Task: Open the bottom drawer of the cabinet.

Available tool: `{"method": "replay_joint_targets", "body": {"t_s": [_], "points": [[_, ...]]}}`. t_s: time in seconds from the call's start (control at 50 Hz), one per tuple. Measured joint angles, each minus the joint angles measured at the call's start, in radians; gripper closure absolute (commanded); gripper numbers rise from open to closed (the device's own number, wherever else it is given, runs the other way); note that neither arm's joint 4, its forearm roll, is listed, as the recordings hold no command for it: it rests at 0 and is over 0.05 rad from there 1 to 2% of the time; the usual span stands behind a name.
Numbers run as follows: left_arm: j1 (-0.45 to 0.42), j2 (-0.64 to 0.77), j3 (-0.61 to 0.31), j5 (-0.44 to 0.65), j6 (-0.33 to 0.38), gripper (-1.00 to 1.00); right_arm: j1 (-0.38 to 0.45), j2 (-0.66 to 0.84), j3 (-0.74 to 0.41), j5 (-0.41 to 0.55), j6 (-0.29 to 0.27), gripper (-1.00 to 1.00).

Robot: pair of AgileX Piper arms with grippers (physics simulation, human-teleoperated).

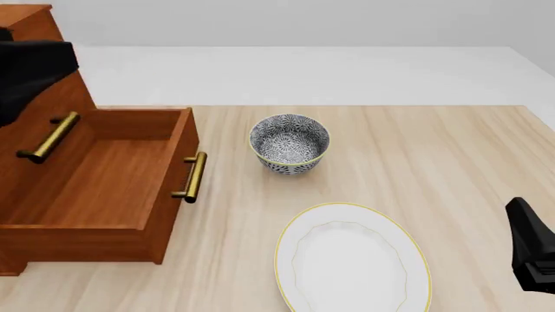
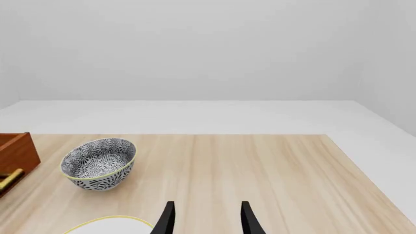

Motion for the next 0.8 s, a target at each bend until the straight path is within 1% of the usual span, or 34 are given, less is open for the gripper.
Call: {"method": "replay_joint_targets", "body": {"t_s": [0.16, 0.38, 0.8], "points": [[-0.009, -0.094, -0.031, 0.048, 0.024, -1.0, 0.0, 0.0, 0.0, 0.0, 0.0, -1.0], [-0.007, -0.189, -0.101, 0.104, 0.033, -1.0, -0.001, 0.0, 0.0, 0.001, 0.0, -1.0], [-0.023, -0.291, -0.215, 0.17, 0.031, -1.0, -0.002, 0.0, 0.0, 0.001, 0.0, -1.0]]}}
